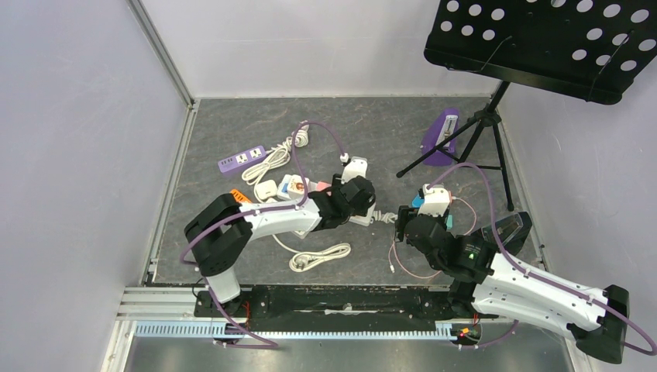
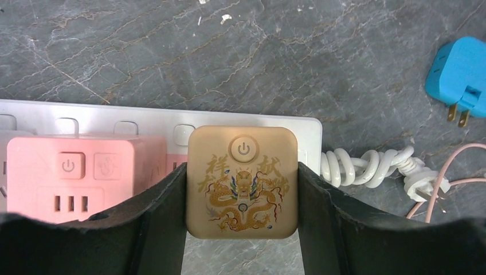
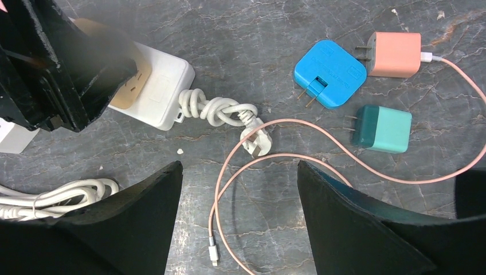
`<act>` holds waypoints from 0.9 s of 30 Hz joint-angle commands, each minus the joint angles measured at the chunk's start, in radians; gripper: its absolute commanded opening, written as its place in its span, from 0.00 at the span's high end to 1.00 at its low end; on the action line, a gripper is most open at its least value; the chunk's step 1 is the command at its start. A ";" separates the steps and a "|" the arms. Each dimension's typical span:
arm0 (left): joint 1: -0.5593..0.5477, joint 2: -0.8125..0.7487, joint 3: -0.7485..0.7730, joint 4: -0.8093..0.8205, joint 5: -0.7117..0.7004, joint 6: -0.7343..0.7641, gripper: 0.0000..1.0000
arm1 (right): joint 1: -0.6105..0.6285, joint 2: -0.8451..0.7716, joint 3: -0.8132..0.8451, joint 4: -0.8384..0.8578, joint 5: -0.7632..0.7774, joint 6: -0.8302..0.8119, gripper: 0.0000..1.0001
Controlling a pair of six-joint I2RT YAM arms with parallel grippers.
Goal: Insert the plug
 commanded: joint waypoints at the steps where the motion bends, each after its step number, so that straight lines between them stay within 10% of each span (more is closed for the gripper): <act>1: -0.008 0.079 -0.163 -0.079 0.030 -0.152 0.98 | -0.003 -0.006 -0.004 0.010 0.022 0.018 0.25; 6: -0.008 0.004 -0.203 -0.037 0.038 -0.171 0.92 | -0.002 0.001 0.012 0.010 -0.007 0.012 0.21; 15: -0.008 -0.143 -0.099 -0.059 0.060 -0.085 0.27 | -0.003 0.021 0.075 0.011 -0.049 -0.006 0.18; 27: -0.008 -0.430 -0.119 -0.099 0.095 -0.031 0.24 | -0.003 0.048 0.150 0.121 -0.156 -0.094 0.13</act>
